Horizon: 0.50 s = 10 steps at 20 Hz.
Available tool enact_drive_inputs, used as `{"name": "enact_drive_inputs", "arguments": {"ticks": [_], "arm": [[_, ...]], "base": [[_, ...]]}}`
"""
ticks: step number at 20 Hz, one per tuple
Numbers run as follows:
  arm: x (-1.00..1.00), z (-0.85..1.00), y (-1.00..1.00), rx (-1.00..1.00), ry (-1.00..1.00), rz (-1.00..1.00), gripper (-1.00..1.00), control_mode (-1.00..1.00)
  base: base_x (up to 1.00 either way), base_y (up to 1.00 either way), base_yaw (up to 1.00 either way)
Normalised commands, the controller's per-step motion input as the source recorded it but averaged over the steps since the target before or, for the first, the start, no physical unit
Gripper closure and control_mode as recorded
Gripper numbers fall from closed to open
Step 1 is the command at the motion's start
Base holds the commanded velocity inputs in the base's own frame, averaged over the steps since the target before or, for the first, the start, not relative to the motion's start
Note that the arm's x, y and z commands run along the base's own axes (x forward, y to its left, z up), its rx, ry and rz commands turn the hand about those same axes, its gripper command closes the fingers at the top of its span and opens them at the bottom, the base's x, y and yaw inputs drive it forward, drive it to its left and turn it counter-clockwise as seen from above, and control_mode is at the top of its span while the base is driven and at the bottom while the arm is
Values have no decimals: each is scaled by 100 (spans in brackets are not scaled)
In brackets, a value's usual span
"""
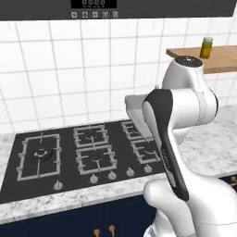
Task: Take the meat container that has the steak and place it on the second highest rack of the freezer. Then take the vegetable container that has the carrot and garlic and place it on the highest rack of the freezer.
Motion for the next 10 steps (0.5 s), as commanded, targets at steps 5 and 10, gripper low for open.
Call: {"name": "enact_drive_inputs", "arguments": {"ticks": [5, 10], "arm": [[0, 0, 0, 0, 0, 0, 100, 100], [0, 0, 0, 0, 0, 0, 100, 100]], "base": [[-85, 78, -52], [-59, 42, -81]]}}
